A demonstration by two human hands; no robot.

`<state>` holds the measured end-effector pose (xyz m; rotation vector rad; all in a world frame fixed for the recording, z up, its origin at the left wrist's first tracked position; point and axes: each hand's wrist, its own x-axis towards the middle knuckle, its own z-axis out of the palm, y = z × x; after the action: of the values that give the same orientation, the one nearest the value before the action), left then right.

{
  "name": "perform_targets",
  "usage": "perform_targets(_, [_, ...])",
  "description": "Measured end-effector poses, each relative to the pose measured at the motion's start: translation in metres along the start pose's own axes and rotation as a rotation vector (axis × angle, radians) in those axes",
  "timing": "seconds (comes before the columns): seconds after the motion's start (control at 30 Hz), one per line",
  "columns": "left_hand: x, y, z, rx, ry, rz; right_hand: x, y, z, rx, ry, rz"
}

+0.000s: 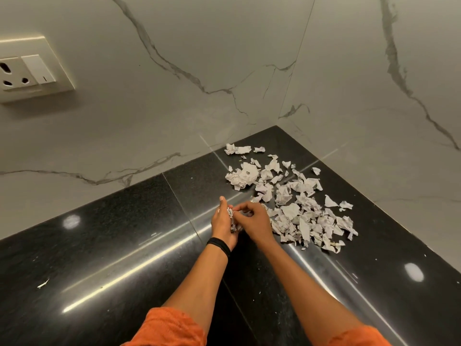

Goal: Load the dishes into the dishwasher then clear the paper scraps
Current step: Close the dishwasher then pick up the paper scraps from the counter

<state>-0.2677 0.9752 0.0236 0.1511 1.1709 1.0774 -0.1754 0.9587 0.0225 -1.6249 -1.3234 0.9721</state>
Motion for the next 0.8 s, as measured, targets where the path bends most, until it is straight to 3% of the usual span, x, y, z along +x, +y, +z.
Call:
perform_targets(0.2, [-0.017,0.002,-0.006,0.007,0.011,-0.052,-0.022,-0.013,0.001,0.216,0.064,0.187])
perform_targets(0.47, [-0.042,-0.004,-0.009,-0.186,-0.160,-0.143,-0.054,-0.023,0.011,0.899,0.214,0.451])
perform_targets(0.8, [-0.069,-0.041,-0.043,0.008,-0.166,0.002,-0.102,-0.017,0.036,0.804,0.275,0.477])
